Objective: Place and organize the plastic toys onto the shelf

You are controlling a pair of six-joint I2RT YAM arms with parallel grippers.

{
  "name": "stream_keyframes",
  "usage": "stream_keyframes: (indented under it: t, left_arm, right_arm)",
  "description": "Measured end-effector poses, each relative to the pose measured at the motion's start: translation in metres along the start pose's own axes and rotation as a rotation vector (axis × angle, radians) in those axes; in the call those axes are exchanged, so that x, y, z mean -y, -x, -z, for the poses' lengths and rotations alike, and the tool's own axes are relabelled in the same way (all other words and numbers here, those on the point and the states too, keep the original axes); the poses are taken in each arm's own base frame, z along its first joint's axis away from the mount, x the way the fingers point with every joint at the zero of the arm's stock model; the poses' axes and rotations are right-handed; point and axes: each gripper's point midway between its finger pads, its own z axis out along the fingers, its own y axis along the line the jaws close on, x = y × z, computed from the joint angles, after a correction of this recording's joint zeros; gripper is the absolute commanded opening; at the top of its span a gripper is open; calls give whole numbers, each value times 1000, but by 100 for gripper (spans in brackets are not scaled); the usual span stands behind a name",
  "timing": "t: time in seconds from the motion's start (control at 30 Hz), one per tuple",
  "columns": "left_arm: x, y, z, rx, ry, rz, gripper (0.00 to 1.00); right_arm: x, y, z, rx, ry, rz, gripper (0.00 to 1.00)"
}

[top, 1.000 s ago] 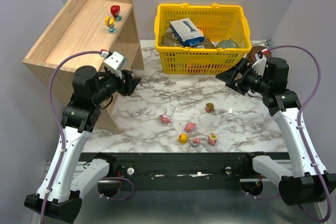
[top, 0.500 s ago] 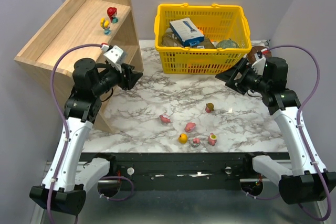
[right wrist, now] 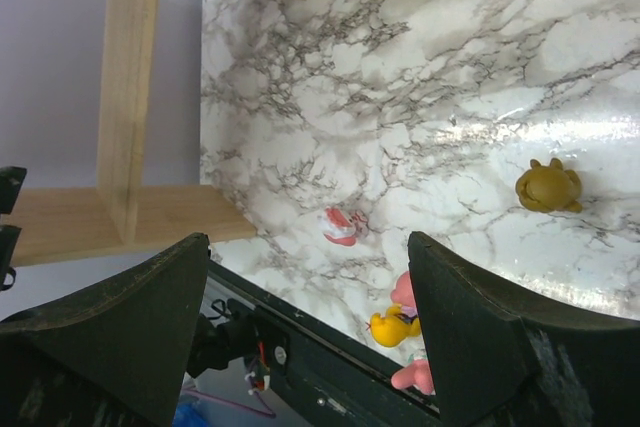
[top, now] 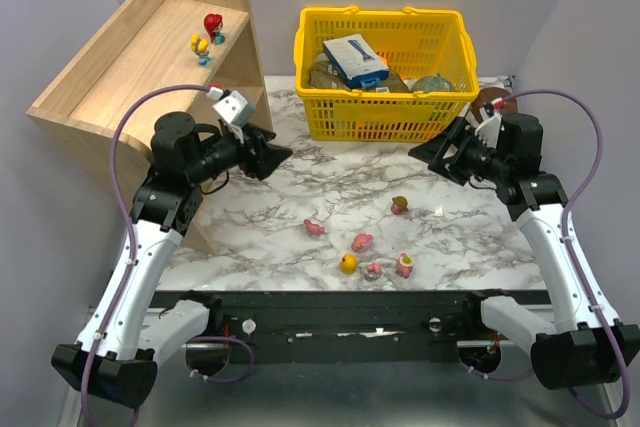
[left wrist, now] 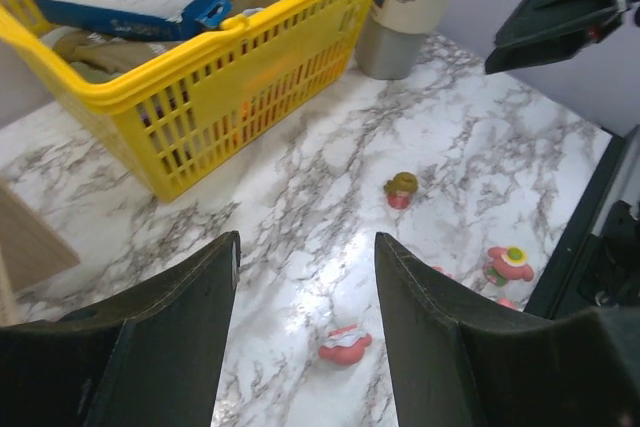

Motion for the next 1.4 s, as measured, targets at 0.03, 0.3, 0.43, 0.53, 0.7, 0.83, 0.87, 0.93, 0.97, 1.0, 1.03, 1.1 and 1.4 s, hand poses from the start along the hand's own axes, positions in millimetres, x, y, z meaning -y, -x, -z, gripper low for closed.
stream_keyframes:
  t: [0.03, 0.3, 0.43, 0.53, 0.7, 0.83, 0.87, 0.93, 0.97, 1.0, 1.03, 1.1, 1.4]
  left_arm:
    - [9, -1, -3, -4, -24, -2, 67]
    - [61, -23, -26, -46, -138, 15, 72]
    - [73, -47, -37, -85, -138, 59, 74]
    - [88, -62, -49, -108, -155, 89, 75]
    - [121, -90, -83, -167, -216, 98, 76]
    - [139, -116, -116, -246, -246, 83, 76]
    - [142, -121, -123, -258, -250, 76, 76]
    - [146, -128, -136, -277, -257, 65, 76]
    - [146, -129, -142, -281, -257, 61, 76]
    - [147, -130, -149, -280, -257, 55, 76]
    - [146, -130, -154, -279, -255, 53, 76]
    - [146, -129, -165, -271, -253, 48, 76]
    - [145, -143, -213, -277, -248, 30, 74]
  right_arm:
    - [2, -2, -1, -6, -4, 1, 89]
    - [15, -31, -13, -84, -25, 59, 89]
    - [39, -56, -23, -139, -87, 61, 89]
    - [65, -64, -29, -147, -170, 49, 88]
    - [91, -63, -30, -113, -284, 44, 87]
    - [107, -64, -33, -105, -346, 41, 86]
    - [113, -66, -35, -112, -361, 39, 85]
    - [126, -75, -39, -139, -393, 31, 81]
    - [132, -80, -40, -154, -408, 25, 80]
    - [139, -85, -41, -171, -424, 18, 78]
    - [144, -90, -42, -184, -437, 11, 73]
    - [153, -99, -43, -205, -456, -1, 68]
    - [172, -120, -50, -243, -486, -72, 41]
